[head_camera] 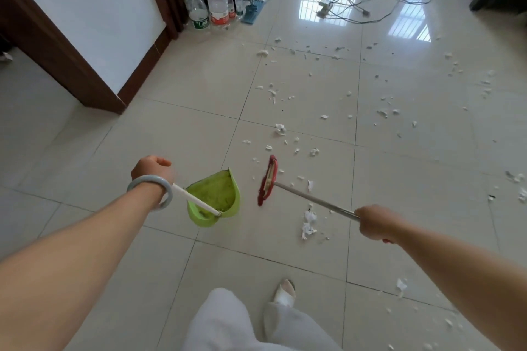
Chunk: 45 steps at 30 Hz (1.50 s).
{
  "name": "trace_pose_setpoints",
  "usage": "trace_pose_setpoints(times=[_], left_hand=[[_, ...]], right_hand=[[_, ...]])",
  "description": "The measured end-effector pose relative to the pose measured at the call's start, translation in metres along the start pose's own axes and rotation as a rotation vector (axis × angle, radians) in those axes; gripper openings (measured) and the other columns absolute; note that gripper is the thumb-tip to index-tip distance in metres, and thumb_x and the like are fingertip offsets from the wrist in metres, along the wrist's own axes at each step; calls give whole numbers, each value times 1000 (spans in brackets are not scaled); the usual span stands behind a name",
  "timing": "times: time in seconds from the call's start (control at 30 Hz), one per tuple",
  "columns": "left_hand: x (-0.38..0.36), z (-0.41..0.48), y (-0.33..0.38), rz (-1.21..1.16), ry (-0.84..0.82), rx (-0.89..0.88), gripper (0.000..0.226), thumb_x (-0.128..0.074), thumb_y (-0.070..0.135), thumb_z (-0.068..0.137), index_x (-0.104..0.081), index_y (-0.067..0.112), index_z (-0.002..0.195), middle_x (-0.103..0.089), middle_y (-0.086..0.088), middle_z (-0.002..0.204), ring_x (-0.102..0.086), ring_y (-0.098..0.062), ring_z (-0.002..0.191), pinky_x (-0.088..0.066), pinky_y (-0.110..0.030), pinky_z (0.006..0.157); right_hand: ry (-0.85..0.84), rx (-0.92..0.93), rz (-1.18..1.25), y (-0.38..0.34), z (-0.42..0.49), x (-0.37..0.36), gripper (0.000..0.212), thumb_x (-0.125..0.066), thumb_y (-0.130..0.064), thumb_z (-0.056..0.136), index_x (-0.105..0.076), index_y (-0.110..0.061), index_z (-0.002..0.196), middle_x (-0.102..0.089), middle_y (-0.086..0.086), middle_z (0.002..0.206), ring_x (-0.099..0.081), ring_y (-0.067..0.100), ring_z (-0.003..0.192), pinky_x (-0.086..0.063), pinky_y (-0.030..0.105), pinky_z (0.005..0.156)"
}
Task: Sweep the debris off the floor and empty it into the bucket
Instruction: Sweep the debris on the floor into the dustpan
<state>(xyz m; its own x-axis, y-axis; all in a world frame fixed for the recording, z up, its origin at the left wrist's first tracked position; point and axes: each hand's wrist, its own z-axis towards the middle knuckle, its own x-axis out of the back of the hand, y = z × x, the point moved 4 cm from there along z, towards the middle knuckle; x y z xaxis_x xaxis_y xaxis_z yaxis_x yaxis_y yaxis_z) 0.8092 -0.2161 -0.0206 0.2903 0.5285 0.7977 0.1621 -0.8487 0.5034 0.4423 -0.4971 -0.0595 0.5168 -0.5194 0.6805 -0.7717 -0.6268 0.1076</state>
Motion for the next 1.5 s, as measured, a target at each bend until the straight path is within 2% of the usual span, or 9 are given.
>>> trace_pose_setpoints(times=[0.1, 0.3, 0.47, 0.63, 0.83, 0.97, 1.07, 1.23, 1.5], left_hand=[[7, 14, -3, -15, 38, 8, 23, -53, 5, 87, -71, 15, 97, -68, -15, 112, -63, -34, 103, -50, -35, 93], [12, 62, -2, -8, 30, -6, 20, -53, 4, 89, -70, 13, 96, -69, -14, 108, -63, -32, 101, -51, -36, 94], [9, 99, 11, 27, -41, -43, 19, -53, 4, 90, -69, 13, 96, -68, -14, 108, -62, -33, 102, -51, -36, 93], [3, 130, 28, 49, -121, -65, 24, -49, 3, 90, -69, 14, 96, -68, -13, 110, -63, -33, 101, -50, -35, 89], [-3, 153, 38, 48, -183, -52, 24, -51, 1, 87, -69, 12, 98, -67, -15, 111, -62, -34, 104, -50, -36, 94], [-7, 162, 43, 29, -202, -38, 23, -53, 2, 86, -69, 11, 100, -67, -15, 112, -62, -34, 102, -50, -35, 92], [-12, 166, 46, 15, -190, -23, 25, -51, 3, 87, -70, 13, 98, -68, -14, 111, -63, -33, 101, -50, -34, 91], [-20, 176, 51, 6, -165, 6, 24, -50, 4, 87, -70, 15, 96, -70, -12, 108, -63, -31, 100, -49, -33, 89], [-30, 197, 71, 43, -108, 19, 26, -47, 3, 89, -68, 17, 95, -69, -11, 109, -63, -32, 101, -52, -37, 92]], right_hand=[[6, 74, -9, -46, 23, 6, 42, -33, -5, 86, -57, -19, 117, -49, -1, 79, -55, 17, 57, -42, 23, 44], [12, 172, -44, -128, 76, 12, 54, -34, -8, 88, -50, -29, 135, -58, 5, 129, -55, 28, 118, -45, 34, 82], [-68, 83, -68, -142, 88, 10, 53, -39, -7, 88, -51, -28, 136, -60, 2, 124, -58, 25, 113, -45, 31, 75], [-161, -112, 42, -96, 63, 7, 47, -35, -9, 91, -54, -23, 131, -48, -7, 81, -46, 10, 60, -34, 22, 45], [-153, -257, 161, -68, 42, 6, 34, -34, -10, 92, -57, -18, 116, -57, 2, 88, -61, 18, 62, -42, 21, 38], [-98, -228, 217, -79, 46, 24, 46, -30, -8, 89, -55, -25, 124, -56, 1, 85, -56, 16, 53, -39, 20, 36], [-38, -140, 202, -111, 65, 47, 58, -31, -7, 88, -48, -34, 136, -53, -4, 85, -56, 12, 58, -39, 22, 41], [40, 55, 104, -177, 131, 88, 57, -36, -6, 87, -50, -31, 136, -61, 5, 113, -64, 25, 101, -46, 27, 68], [72, 155, -42, -224, 210, 132, 48, -39, -8, 89, -56, -20, 132, -61, 5, 120, -61, 27, 110, -50, 34, 84]])
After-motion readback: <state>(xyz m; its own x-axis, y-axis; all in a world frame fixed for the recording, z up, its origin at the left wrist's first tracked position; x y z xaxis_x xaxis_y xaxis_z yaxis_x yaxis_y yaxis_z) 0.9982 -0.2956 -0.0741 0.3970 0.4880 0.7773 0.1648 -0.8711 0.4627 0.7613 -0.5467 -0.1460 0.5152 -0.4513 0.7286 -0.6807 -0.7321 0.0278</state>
